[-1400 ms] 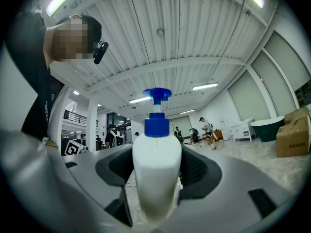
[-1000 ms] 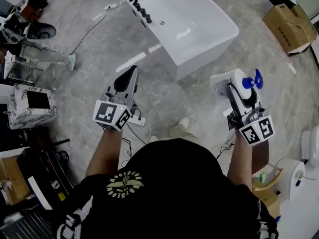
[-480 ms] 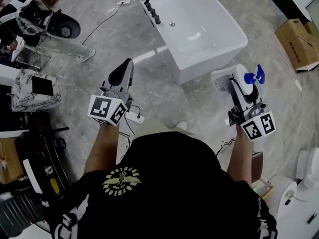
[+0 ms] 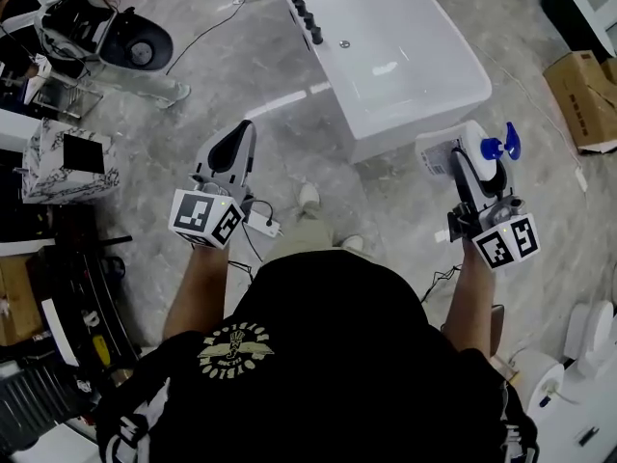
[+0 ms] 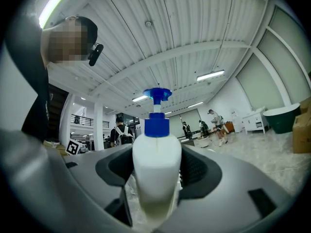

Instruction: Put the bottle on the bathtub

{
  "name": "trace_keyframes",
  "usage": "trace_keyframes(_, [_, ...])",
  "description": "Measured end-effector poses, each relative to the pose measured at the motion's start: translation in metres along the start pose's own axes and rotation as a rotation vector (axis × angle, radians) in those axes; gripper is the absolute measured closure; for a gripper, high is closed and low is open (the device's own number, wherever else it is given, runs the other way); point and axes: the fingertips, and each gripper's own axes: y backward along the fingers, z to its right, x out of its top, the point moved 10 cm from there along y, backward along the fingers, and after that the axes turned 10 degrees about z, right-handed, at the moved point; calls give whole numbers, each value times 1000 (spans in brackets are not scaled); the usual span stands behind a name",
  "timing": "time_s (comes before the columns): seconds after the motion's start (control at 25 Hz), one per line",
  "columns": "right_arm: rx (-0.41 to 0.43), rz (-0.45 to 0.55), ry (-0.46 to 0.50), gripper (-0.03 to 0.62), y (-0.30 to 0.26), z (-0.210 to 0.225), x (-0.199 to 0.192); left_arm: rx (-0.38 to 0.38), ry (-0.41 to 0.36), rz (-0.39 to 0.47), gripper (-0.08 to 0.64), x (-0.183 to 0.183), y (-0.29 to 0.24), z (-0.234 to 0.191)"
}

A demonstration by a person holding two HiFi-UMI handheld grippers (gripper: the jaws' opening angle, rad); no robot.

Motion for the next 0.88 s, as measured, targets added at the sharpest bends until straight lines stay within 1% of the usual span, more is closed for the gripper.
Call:
trace_keyframes(0.12, [-13, -2, -2, 321, -14, 5, -3, -15, 17, 0, 549, -6, -20, -13])
trace_keyframes(0.36, [-58, -5, 5, 321, -52, 15, -9, -91, 7, 21, 549, -3, -76, -44])
trace_keyframes(0.64, [-114, 3, 26, 321, -98, 31, -16, -159, 26, 25, 549, -11, -137, -87])
trace_keyframes(0.76, [-136, -1, 30, 321, -114, 35, -24, -186, 33, 32, 549, -16, -156, -103])
trace_keyframes(0.88, [-149, -5, 37, 321, -138, 32, -31, -209, 24, 33, 549, -20, -169, -123])
